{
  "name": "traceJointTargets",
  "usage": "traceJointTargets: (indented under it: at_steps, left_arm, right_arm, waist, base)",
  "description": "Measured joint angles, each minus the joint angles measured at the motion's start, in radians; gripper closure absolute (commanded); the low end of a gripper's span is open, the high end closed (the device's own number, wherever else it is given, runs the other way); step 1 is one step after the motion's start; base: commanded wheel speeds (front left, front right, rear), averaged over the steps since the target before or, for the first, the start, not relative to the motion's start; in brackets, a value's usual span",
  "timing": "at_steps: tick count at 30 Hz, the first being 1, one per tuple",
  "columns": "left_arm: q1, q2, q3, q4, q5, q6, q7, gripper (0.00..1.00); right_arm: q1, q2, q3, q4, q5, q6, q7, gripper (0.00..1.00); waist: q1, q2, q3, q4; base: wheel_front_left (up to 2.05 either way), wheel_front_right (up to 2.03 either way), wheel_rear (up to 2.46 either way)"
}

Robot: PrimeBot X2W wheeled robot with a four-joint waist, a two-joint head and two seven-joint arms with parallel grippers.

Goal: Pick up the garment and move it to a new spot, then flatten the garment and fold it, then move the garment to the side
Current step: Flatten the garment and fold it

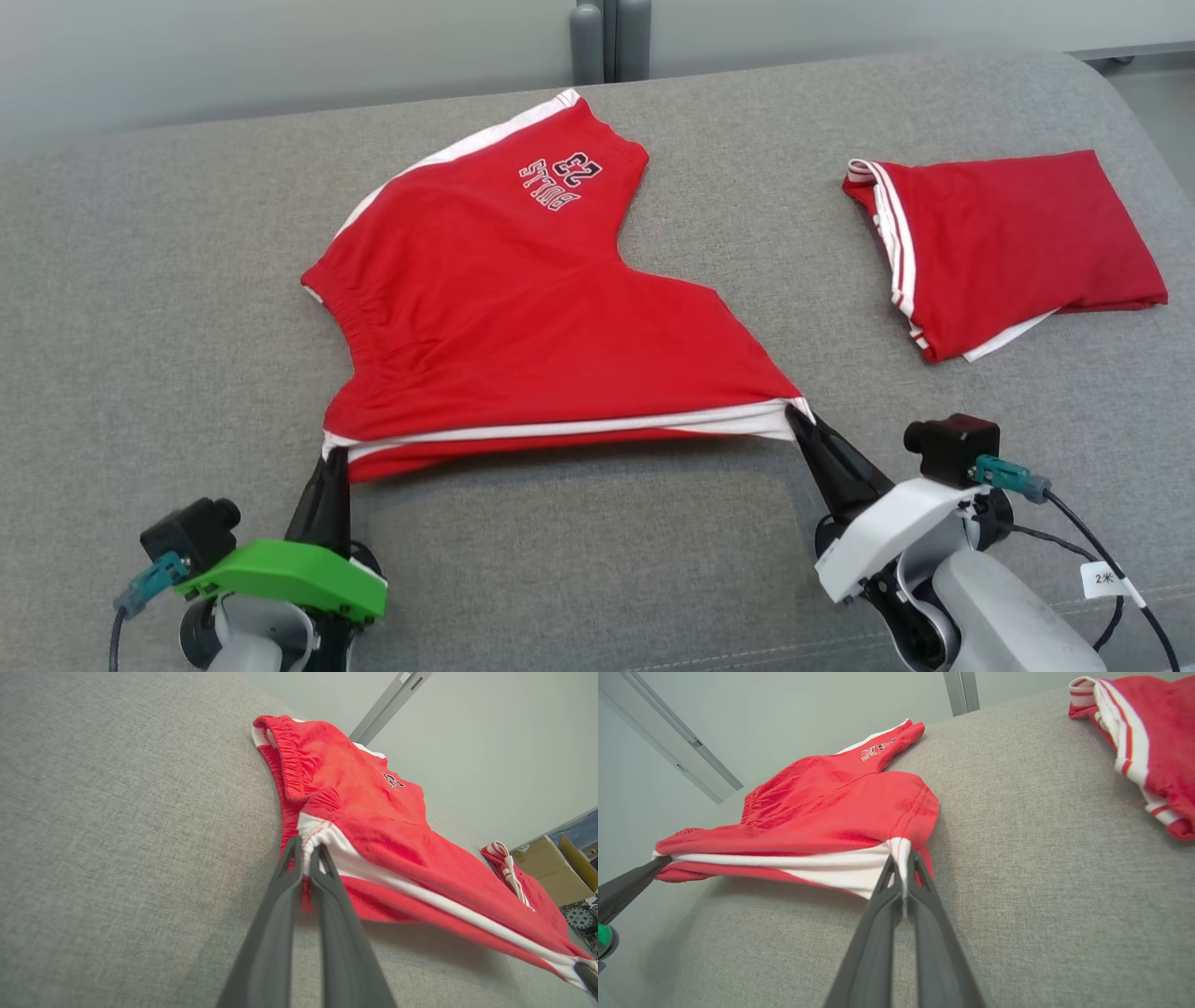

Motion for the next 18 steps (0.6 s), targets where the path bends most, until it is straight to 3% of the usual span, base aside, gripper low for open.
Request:
traceJointTargets:
  at_steps: [9,11,12,15,17,18]
  left_arm:
    - [0.109,-0.009,-0.004,0.062,-0.017,-0.018,-0.008,1.0]
    - [0.116,-0.011,-0.009,0.072,-0.024,-0.022,-0.008,0.67]
    - [0.116,-0.012,-0.009,0.074,-0.026,-0.025,-0.009,0.47]
    - [0.116,-0.012,-0.014,0.086,-0.031,-0.026,-0.009,0.37]
    - [0.116,-0.012,-0.014,0.096,-0.032,-0.026,-0.009,0.15]
    - [0.116,-0.011,-0.014,0.099,-0.032,-0.026,-0.009,0.13]
  right_arm:
    - [0.079,0.015,0.01,0.055,-0.013,0.0,0.0,1.0]
    - [0.082,0.018,0.01,0.069,-0.014,0.0,-0.001,1.0]
    - [0.082,0.018,0.01,0.073,-0.016,0.0,-0.001,1.0]
    - [0.081,0.017,0.007,0.085,-0.027,0.0,-0.009,1.0]
    - [0.081,0.017,0.008,0.091,-0.033,0.0,-0.009,1.0]
    - [0.08,0.017,0.009,0.092,-0.039,0.0,-0.009,1.0]
  waist:
    - [0.0,0.0,-0.058,0.013]
    - [0.0,0.0,-0.069,0.013]
    - [0.0,0.0,-0.073,0.012]
    - [0.0,0.0,-0.077,0.007]
    - [0.0,0.0,-0.077,0.005]
    - [0.0,0.0,-0.077,0.004]
  base:
    - [0.0,0.0,0.0]
    - [0.0,0.0,0.0]
    - [0.0,0.0,0.0]
    - [0.0,0.0,0.0]
    - [0.0,0.0,0.0]
    - [0.0,0.0,0.0]
